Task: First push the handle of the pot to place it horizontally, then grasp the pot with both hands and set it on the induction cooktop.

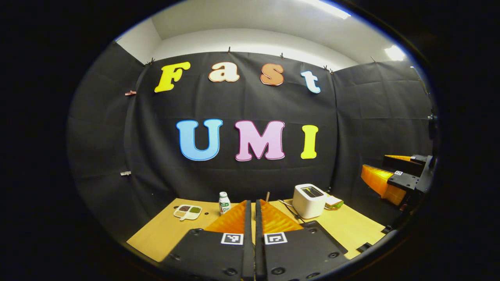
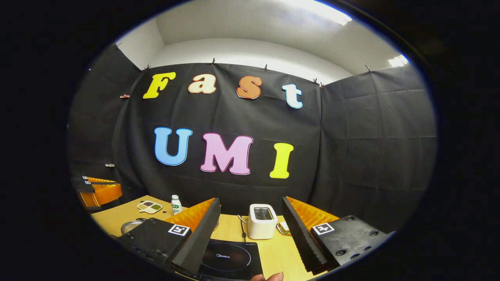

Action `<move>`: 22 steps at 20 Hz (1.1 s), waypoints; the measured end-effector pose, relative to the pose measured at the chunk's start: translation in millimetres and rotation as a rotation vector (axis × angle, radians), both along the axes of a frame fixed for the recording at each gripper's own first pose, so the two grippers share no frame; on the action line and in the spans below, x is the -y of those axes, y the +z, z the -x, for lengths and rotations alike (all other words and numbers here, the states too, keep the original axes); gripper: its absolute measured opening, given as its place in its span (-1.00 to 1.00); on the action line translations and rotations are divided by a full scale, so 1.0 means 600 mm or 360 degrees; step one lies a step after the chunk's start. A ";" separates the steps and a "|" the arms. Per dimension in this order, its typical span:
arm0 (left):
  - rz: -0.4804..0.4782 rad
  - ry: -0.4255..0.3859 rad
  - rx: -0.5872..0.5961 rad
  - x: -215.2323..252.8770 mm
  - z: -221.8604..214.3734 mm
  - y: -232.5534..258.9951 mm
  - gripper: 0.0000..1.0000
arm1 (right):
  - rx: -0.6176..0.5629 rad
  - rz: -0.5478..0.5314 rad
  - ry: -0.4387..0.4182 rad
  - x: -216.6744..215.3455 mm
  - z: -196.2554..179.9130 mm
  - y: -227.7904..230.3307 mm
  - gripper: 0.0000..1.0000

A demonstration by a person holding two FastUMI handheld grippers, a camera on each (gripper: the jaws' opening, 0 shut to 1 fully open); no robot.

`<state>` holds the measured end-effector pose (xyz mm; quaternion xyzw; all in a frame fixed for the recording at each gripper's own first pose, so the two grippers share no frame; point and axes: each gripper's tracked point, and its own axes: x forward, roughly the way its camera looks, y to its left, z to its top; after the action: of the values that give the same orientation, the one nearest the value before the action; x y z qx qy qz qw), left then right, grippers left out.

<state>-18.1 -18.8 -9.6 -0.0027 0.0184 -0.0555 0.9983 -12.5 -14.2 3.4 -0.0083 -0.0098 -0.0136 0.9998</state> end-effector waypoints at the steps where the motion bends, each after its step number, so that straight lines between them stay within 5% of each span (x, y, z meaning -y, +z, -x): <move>1: 0.0018 -0.0013 -0.0030 0.004 -0.003 -0.007 -0.90 | 0.0004 0.0007 -0.0003 0.002 0.001 0.000 0.95; 10: -0.0051 -0.0160 -0.0546 -0.025 0.014 -0.154 -0.89 | -0.0043 0.0023 -0.0017 0.013 0.012 -0.016 0.95; 16: -0.0123 -0.0422 -0.1209 -0.018 0.090 -0.331 -0.89 | -0.0076 0.0011 -0.0016 0.017 0.015 -0.028 0.95; 22: -0.0141 -0.0474 -0.1749 -0.046 0.126 -0.449 -0.90 | -0.0099 0.0025 -0.0006 0.021 0.014 -0.041 0.95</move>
<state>-94.0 9.0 -279.0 0.0134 0.5375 -0.1853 0.8225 -21.1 -27.0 -20.9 -0.0167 0.0213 -0.0152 0.9995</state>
